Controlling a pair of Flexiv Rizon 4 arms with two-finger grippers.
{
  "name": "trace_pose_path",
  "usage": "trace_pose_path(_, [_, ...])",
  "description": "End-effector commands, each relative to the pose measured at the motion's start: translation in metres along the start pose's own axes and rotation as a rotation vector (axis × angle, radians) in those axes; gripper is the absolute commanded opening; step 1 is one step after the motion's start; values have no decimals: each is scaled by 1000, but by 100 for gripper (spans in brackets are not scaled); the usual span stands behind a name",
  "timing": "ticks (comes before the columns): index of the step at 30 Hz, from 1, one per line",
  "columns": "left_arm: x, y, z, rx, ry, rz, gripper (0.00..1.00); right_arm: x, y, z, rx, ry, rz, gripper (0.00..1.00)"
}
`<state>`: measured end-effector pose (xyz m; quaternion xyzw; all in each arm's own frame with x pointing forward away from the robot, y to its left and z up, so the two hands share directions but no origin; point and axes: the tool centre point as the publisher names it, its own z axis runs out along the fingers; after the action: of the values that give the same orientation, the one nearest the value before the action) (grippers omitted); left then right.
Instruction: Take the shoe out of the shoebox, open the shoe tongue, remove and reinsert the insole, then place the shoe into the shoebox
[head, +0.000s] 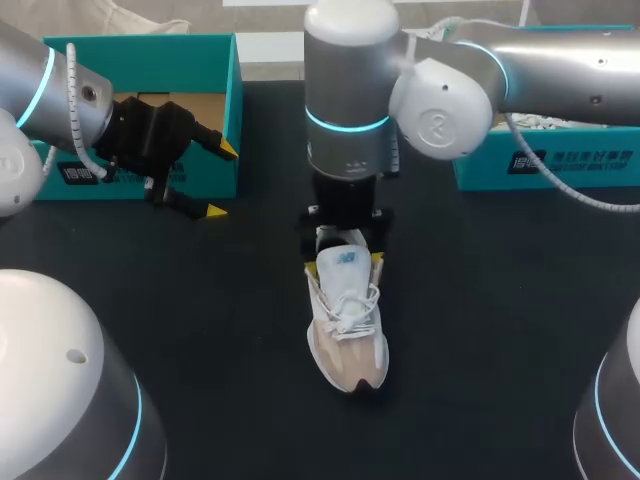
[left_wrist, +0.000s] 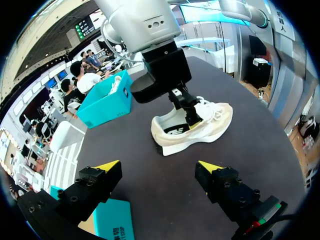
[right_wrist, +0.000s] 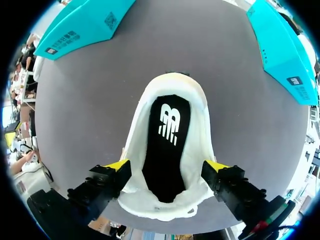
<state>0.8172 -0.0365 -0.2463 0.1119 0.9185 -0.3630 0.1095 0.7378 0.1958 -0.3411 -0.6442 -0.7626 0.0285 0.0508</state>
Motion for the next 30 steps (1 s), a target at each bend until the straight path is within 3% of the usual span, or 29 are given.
trace_pose_path(1, [0,0,0,-4,1,1,100,-3,1,14,15,21,-4,100])
trace_pose_path(8, [0,0,0,-4,1,1,100,-4,1,10,15,18,-7,100])
trace_pose_path(22, [0,0,0,-4,1,1,100,-6,-9,-40,-48,-14,5,100])
trace_pose_path(28, [0,0,0,-4,1,1,100,-5,-28,-62,-82,-28,39,100])
trace_pose_path(29, [0,0,0,-4,1,1,100,-3,-31,-65,-83,-30,39,53])
trace_pose_path(30, [0,0,0,-4,1,1,100,-1,-34,-66,-84,-32,39,38])
